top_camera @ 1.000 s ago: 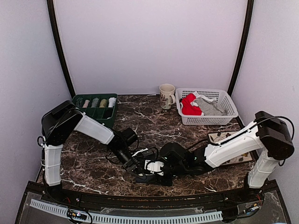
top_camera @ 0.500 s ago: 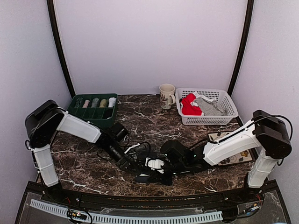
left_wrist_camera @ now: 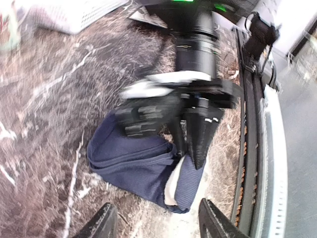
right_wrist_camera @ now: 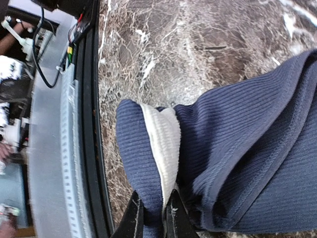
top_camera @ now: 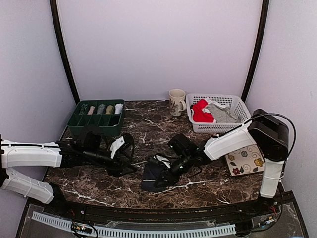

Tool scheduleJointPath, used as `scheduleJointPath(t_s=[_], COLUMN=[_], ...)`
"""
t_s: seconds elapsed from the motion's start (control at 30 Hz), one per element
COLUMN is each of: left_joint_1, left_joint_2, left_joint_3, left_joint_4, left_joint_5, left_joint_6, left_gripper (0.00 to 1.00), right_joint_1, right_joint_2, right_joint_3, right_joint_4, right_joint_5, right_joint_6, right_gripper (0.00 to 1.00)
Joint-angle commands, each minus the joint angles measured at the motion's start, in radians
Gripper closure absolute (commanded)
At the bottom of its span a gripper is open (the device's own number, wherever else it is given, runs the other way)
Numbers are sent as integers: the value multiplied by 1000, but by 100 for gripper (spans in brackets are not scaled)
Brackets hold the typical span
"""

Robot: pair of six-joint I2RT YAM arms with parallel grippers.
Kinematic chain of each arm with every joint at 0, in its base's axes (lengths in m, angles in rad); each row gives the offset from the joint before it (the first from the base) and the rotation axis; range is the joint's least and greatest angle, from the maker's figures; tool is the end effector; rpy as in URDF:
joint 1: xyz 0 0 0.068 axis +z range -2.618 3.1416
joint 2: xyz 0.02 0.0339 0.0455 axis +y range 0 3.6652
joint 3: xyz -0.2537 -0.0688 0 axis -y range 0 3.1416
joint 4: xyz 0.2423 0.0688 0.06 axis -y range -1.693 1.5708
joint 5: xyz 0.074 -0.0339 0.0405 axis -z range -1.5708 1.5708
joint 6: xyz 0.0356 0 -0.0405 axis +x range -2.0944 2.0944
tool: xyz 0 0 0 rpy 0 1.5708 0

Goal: Roll the underwear
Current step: Roll the underwear at the center of the board.

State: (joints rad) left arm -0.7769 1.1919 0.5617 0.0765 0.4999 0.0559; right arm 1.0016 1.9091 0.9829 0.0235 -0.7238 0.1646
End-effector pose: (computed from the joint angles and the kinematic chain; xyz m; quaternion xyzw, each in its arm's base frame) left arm 0.1640 -0.1852 0.1996 0.4525 0.7253 -0.3686 0.3652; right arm 0.1742 0.3160 0.1162 -0.4651 0.7601 0.4480 0.0718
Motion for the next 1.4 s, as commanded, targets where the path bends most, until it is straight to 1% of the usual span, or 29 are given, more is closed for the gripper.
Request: scheduleJointPath(t_s=[0.0,0.1,0.17,0.33,0.43,0.7,0.87,1.03,1.13,1.2,1.3,1.37], left_joint_1=[-137,-228,-260,-325,-353,-370,-372,-372,-371,-371,-369,-369], left_joint_2=[-35,-24,-13,81,145,291,356,432,456,459,472,487], left_joint_3=[-29,-36,-46,-12,18,103,129,152,155,152,159,169], left_joint_4=[3,13,41,50,59,75,62,-3,-35,-49,-85,-123], left_joint_5=[-216,-314,-341,-367,-381,-417,-418,-422,-418,-404,-379,-354], left_joint_6=[163,217,240,331,387,459,501,503,459,433,403,391], left_gripper=[42,42,42,42,42,42,43,49,55,59,70,74], right_joint_1=[-53,-73,-83,-106,-119,-149,-153,-161,-168,-172,-179,-186], right_joint_2=[90,132,162,235,256,285,306,303,290,283,258,239], right_joint_3=[72,122,143,163,196,221,258,264,267,272,275,274], right_joint_4=[-154,-192,-222,-245,-269,-307,-371,-385,-394,-403,-408,-410], right_joint_5=[-147,-203,-225,-282,-284,-282,-274,-269,-254,-247,-233,-225], right_joint_6=[131,189,216,278,280,269,222,209,198,187,171,160], right_gripper=[100,100,100,100,100,100,100,100,93,87,76,68])
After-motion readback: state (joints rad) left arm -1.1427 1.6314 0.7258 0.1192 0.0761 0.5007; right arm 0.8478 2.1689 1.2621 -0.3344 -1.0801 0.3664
